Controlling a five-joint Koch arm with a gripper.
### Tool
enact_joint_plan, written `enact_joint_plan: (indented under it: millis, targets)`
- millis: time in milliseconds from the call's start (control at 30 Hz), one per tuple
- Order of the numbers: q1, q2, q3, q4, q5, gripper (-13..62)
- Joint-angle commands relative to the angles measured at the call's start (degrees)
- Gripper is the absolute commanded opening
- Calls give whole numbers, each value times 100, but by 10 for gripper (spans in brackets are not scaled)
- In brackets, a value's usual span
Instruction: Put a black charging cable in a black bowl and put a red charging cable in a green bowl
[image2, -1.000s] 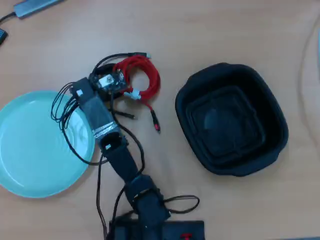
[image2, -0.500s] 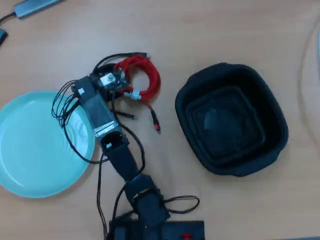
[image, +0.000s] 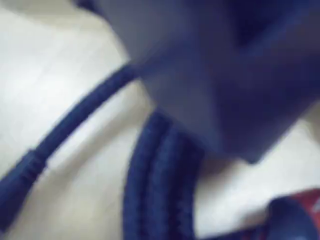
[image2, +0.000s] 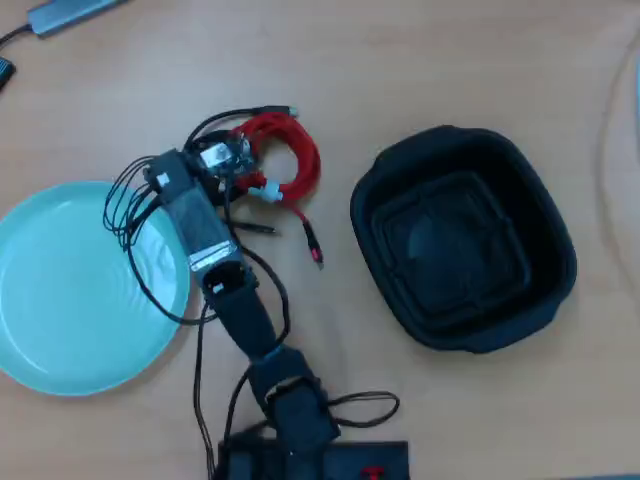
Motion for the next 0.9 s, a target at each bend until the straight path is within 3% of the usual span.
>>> enact_joint_plan:
  millis: [0, 133, 233, 300, 533, 867]
  targets:
    - [44, -70, -123, 18, 97, 178]
    - [35, -70, -123, 62, 97, 133]
    - [35, -70, -132, 88, 97, -105]
    - [35, -44, -141, 97, 88, -55]
    - [-97, 79, -132, 422, 53, -67]
    - [-185, 2575, -70, 773, -800, -67]
